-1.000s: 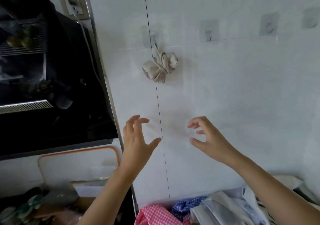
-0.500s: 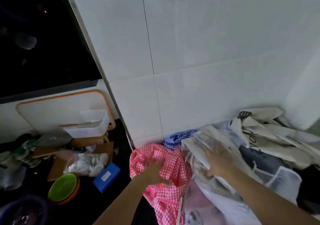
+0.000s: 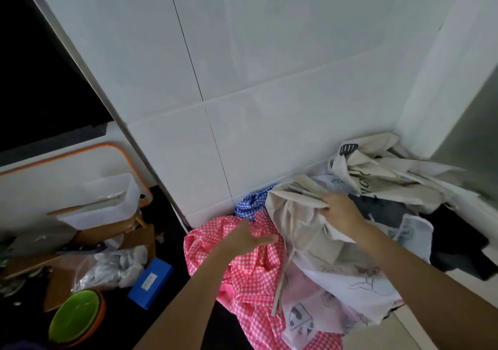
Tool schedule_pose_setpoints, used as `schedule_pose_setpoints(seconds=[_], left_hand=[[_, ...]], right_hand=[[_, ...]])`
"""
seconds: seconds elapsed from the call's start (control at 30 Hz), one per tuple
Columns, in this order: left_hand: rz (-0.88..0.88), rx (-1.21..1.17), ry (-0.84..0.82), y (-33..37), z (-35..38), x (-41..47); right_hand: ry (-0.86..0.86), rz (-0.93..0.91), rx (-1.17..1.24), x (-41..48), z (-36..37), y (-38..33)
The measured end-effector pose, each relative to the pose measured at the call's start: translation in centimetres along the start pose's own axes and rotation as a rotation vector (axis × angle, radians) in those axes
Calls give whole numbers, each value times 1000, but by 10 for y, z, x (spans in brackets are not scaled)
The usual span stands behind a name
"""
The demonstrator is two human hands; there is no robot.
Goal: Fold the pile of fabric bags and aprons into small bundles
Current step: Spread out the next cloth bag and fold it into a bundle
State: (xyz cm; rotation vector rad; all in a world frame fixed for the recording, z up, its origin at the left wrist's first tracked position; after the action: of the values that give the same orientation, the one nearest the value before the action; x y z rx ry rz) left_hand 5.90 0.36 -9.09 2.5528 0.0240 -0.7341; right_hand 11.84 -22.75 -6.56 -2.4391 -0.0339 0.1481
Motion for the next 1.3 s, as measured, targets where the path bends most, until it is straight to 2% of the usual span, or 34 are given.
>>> schedule_pose_setpoints(seconds=[0.1,0.17,0.27,0.43,0.5,0.57,0.63,0.67,0.7,0.73,0.77,0.83,0.87,1.0,1.1,1.2,1.27,1.3], left_hand=[[189,-308,103,48,-19,-4],[307,-412,233,72,-37,-12],[288,-473,454,77,-72,-31],[348,-489,539,113,-123,-84],[389,-520,503,134,-132,-108],[395,-590,404,158,-126,-128],[315,-591,352,177,-114,-139],[261,-579,347,186,-107,-143],[222,-567,342,194,-101,-149],[199,-561,342,203,-96,-156],[191,-556,350,214,-91,-162],[239,-491,341,235,-83,-176],[280,-443,329,245,-78,-185],[409,-315,256,259,-68,-221],[445,-135,240,259,-67,-232],[326,258,440,246,-75,-222],[254,452,489,235,-67,-212],[242,513,493,230,-63,-209]], right_hand=[[-6,-133,32,-12,-29,-41],[-64,-203,34,-21,-46,-66],[-185,-139,182,-33,-81,-79],[-243,-88,339,-63,-157,-76],[-252,-45,366,-72,-175,-66],[-163,-98,219,-76,-193,-60],[190,-219,135,-87,-222,-65],[354,-305,249,-106,-233,-71],[422,-404,418,-127,-236,-80],[366,-486,545,-146,-229,-92],[225,-526,591,-162,-213,-107],[-36,-532,511,-184,-178,-119],[-56,-561,452,-189,-170,-115],[94,-438,402,-186,-189,-68],[-131,-355,605,-197,-193,-48],[-254,-165,965,-210,-200,-31],[-242,-87,1010,-215,-212,-15],[-265,-90,936,-218,-219,-10]])
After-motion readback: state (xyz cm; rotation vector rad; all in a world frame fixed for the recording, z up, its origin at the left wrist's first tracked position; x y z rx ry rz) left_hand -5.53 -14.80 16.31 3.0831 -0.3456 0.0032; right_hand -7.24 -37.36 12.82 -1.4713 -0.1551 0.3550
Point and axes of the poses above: each hand's wrist, its own x-axis towards the middle knuckle, its own z-axis out of the palm, y = z × x, the point moved 9 cm from there along x, towards the middle knuckle, and after that the axes turned 13 degrees about x, right-handed, at the moved point
